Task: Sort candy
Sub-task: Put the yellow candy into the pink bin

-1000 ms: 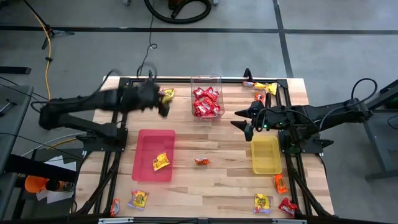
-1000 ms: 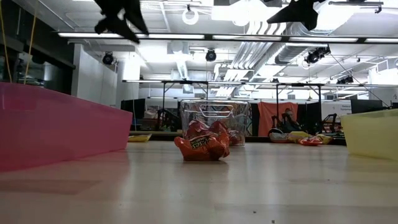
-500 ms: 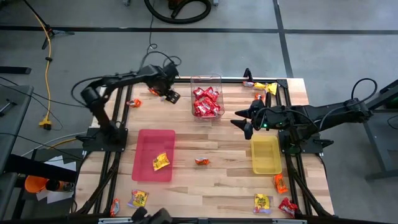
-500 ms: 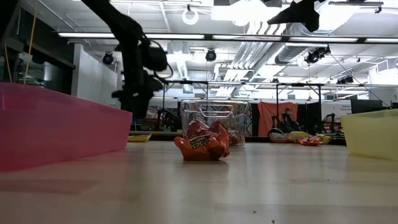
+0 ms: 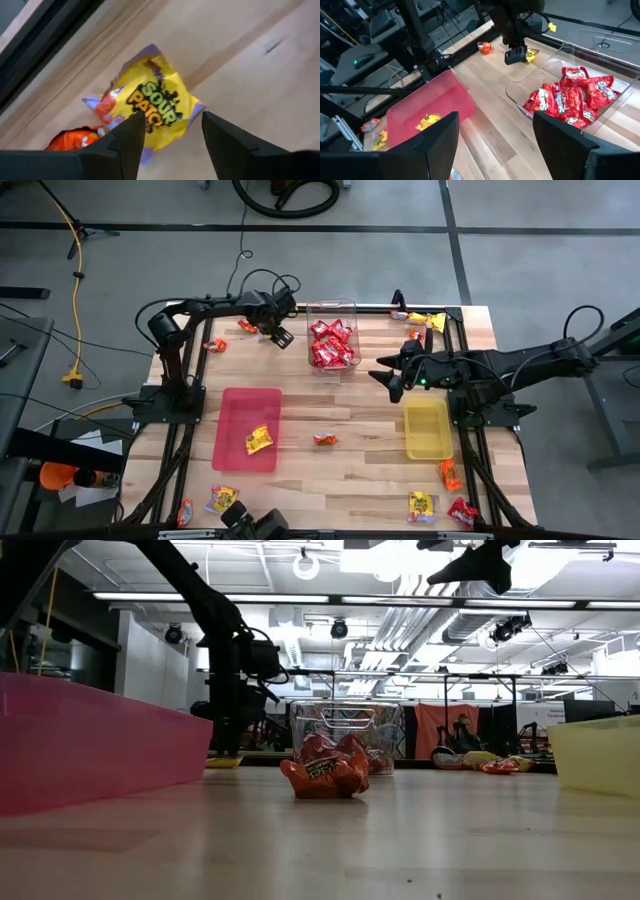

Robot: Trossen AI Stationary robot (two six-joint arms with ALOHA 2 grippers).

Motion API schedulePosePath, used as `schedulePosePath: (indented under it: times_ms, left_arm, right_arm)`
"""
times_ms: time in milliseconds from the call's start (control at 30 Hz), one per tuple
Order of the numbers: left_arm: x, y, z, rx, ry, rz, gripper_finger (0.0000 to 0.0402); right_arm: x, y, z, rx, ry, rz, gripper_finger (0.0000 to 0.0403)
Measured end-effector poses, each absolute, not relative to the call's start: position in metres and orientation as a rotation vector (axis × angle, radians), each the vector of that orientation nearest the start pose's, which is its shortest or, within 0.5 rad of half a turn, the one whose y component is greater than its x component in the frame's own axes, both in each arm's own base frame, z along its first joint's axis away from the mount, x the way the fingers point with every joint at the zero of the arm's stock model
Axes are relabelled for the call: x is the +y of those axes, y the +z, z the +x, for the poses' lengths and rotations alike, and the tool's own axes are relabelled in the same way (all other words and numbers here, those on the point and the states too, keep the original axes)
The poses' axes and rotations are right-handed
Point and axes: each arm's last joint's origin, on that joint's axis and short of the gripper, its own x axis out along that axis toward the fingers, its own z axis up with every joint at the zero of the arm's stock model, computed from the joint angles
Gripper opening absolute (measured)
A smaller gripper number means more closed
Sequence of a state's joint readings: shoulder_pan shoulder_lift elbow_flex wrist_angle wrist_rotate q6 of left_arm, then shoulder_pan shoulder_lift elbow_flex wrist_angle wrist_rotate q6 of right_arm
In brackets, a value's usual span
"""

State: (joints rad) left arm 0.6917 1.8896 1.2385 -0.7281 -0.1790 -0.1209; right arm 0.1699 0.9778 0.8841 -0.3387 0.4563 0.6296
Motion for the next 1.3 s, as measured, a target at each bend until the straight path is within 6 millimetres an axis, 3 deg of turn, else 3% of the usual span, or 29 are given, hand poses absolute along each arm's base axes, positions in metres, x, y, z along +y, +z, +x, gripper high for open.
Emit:
schedulePosePath:
  times_ms: [133,367,467,633,933,1033,1167,1300]
  left_arm:
    - [0.228,0.159,0.268,1.332,0.801,-0.452,0.0141]
    - [0.22,0.148,0.261,1.391,0.783,-0.49,0.001]
    - [0.213,0.139,0.257,1.42,0.765,-0.506,0.0007]
    - [0.203,0.147,0.254,1.425,0.724,-0.524,0.0001]
    - [0.173,0.239,0.246,1.107,0.695,-0.392,0.0]
    - [0.167,0.256,0.239,1.057,0.728,-0.352,0.0]
    - [0.174,0.252,0.234,1.062,0.804,-0.374,0.001]
    - [0.183,0.218,0.232,1.149,0.857,-0.467,0.0045]
  right_arm:
    - [0.024,0.315,0.213,0.329,-0.399,0.478,0.0249]
    - [0.026,0.311,0.218,0.359,-0.366,0.483,0.0249]
    - [0.026,0.312,0.217,0.356,-0.365,0.485,0.0249]
    - [0.026,0.312,0.217,0.354,-0.363,0.484,0.0249]
    - [0.026,0.312,0.217,0.356,-0.362,0.475,0.0249]
    - [0.026,0.312,0.217,0.357,-0.36,0.468,0.0249]
    - [0.026,0.312,0.217,0.359,-0.358,0.457,0.0249]
    - [0.026,0.312,0.217,0.359,-0.358,0.457,0.0249]
